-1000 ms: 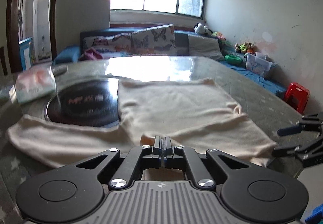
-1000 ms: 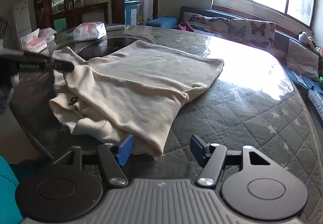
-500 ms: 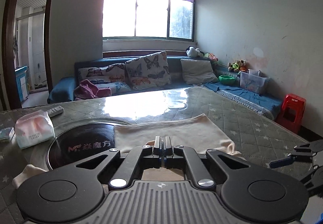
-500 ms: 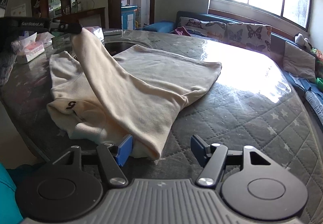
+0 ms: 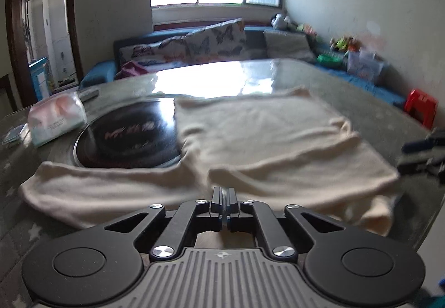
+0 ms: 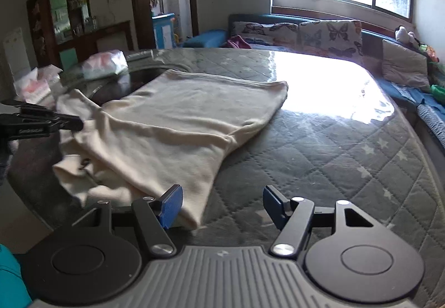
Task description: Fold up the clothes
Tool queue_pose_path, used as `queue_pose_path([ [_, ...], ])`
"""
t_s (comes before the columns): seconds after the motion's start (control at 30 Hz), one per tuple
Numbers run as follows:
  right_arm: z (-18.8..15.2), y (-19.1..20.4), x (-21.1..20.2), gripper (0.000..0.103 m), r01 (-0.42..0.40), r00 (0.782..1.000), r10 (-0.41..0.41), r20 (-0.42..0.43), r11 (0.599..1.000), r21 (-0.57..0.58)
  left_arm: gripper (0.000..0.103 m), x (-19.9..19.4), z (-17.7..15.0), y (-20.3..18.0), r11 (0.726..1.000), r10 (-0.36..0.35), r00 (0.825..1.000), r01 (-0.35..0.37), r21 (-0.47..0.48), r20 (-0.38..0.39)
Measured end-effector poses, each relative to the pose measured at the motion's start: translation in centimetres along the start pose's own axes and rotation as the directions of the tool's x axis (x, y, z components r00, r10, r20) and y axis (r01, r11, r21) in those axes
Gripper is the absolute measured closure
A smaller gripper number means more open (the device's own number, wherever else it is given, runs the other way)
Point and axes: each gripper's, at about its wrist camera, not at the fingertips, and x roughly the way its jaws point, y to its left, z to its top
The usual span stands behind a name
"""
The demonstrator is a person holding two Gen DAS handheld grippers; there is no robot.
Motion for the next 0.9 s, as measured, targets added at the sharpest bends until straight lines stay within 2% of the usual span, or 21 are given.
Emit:
queue_pose_path([
  [0.07,0.5,-0.1,0.2,0.038,0.006,1.000,-0.006,0.003,1.000,-0.012,0.097,0.0,-0.3,0.3,1.000,0.017,1.000,-0.017,0.006,-0.019],
  [0.17,1.8,-0.3,0.4,0.039,0.001,1.000,0.000,0.020,0.999,-0.039,0.097,-0.5,0.1,0.6,1.000,0.015,1.000,-0.015,0.001,-0.002],
  [0.27,3.2,0.2,1.2,0.045,-0.029,0.999,0.032,0.036,0.997,-0.069,0.097,-0.2,1.2,0.1,1.000,-0.027,0.999,0.027,-0.009,0.022],
  [0.4,4.6,1.1,2.8,0.052,-0.097,0.994,0.101,0.038,0.991,-0.091,0.097,1.8,2.1,-1.0,0.995,-0.094,0.995,0.094,-0.018,0.017],
  [0.53,5.3,1.9,5.2,0.052,-0.137,0.990,0.139,0.014,0.984,-0.112,0.097,3.8,2.2,-1.5,0.992,-0.116,0.993,0.116,-0.043,-0.005],
  [0.6,5.1,1.7,6.3,0.053,-0.139,0.990,0.139,-0.008,0.985,-0.099,0.097,4.2,2.0,-1.5,0.992,-0.119,0.993,0.118,-0.052,-0.011],
  [0.8,4.5,0.8,6.7,0.052,-0.043,0.998,0.038,-0.051,0.994,-0.097,0.094,4.0,1.8,-1.1,0.990,-0.126,0.992,0.126,-0.068,-0.002],
  [0.9,4.9,0.5,6.3,0.052,-0.057,0.998,0.056,-0.013,0.995,-0.084,0.094,4.1,1.9,-0.9,0.988,-0.132,0.991,0.132,-0.078,0.006],
])
